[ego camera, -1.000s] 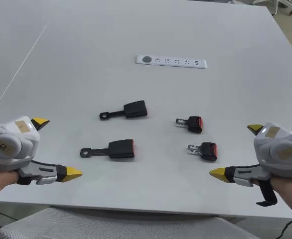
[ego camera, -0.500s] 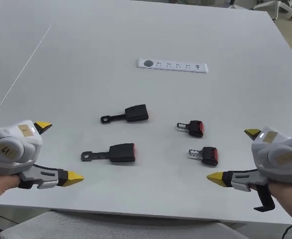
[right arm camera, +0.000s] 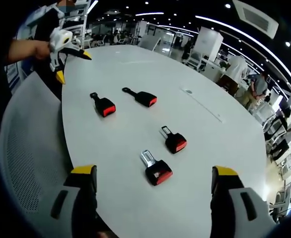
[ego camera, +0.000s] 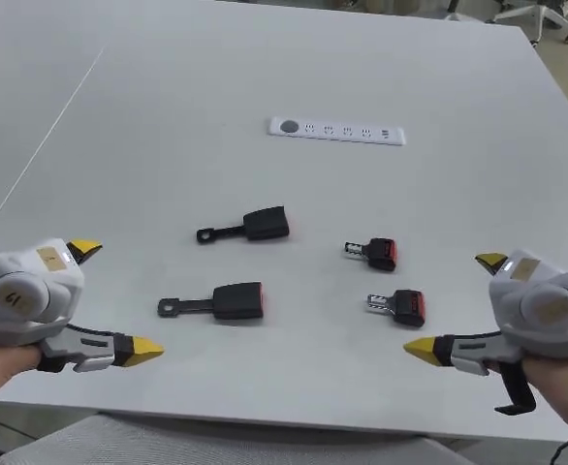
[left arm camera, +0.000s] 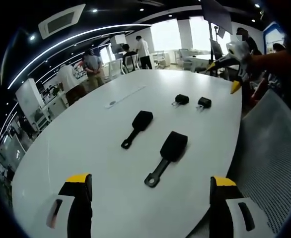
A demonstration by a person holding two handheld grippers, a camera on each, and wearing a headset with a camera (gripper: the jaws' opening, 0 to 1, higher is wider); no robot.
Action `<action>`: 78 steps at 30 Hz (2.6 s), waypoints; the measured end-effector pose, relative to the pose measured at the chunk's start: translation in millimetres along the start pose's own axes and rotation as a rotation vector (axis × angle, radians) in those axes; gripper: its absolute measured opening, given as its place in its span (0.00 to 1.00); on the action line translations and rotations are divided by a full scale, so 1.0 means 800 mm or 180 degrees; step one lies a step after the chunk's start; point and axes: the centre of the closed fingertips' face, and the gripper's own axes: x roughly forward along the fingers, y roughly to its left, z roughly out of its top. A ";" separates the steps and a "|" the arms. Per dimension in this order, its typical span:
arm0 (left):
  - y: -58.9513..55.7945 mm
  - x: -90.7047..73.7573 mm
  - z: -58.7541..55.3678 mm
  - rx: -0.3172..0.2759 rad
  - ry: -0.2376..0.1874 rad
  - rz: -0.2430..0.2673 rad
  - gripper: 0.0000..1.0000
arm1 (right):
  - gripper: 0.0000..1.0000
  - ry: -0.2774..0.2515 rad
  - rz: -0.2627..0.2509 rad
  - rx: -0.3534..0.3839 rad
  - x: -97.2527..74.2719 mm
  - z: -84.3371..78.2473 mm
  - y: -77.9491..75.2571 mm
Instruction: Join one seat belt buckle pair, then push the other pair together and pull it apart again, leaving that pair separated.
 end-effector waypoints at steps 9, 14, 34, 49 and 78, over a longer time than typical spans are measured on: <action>0.001 0.001 0.001 0.0002 -0.0007 -0.0021 1.00 | 0.98 -0.0013 -0.0006 0.0038 0.000 0.000 -0.001; 0.006 0.002 0.003 -0.0020 -0.0030 0.0031 1.00 | 0.97 0.0000 -0.0014 0.0129 0.000 0.000 -0.003; 0.000 0.014 0.005 0.0064 0.0006 -0.0082 0.91 | 0.89 0.0067 0.0052 -0.0023 0.002 -0.005 0.000; -0.010 0.043 0.016 0.0334 0.0061 -0.0325 0.72 | 0.74 0.0121 0.0286 -0.0237 0.008 -0.004 0.004; -0.044 0.149 0.027 0.1058 0.0418 -0.0937 0.46 | 0.43 0.0512 0.0967 -0.0972 0.082 -0.037 0.000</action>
